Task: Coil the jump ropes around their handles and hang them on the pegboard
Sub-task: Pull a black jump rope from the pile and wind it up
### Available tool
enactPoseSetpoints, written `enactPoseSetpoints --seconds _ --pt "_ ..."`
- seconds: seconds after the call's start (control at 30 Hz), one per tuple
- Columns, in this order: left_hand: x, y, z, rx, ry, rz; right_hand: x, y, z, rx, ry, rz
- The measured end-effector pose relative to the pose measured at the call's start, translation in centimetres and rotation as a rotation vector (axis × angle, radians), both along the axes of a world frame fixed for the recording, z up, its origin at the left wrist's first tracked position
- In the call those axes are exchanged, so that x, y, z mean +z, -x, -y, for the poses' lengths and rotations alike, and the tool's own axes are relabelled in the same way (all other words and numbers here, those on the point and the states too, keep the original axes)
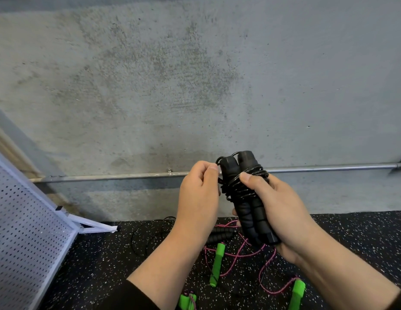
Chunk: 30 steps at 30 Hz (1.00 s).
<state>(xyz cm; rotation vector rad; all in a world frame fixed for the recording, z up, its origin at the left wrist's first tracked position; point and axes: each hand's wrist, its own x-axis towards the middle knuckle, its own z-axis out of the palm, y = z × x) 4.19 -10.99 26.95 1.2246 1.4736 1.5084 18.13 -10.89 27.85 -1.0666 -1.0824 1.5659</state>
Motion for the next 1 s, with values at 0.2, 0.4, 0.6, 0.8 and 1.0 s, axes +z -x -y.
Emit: enactPoseSetpoints --seconds 0.2,0.4,0.6,0.8,1.0 --pt "0.6 0.8 0.1 -0.076 0.037 0.062 0.4 -1.0 -0.4 0.053 -0.148 0.233" --pt "0.1 0.3 0.2 -0.005 -0.089 -0.059 0.4 0.4 0.4 -0.071 -0.058 0.063" --pt "-0.5 -0.4 0.8 0.05 -0.286 -0.373 0.9 0.2 0.1 -0.062 0.093 -0.069" --pt "0.1 -0.4 0.2 0.045 -0.001 0.04 0.2 -0.2 -0.6 -0.053 -0.136 0.125" --pt "1.3 1.3 -0.2 -0.36 0.356 0.524 0.0 -0.8 -1.0 -0.041 -0.304 0.292"
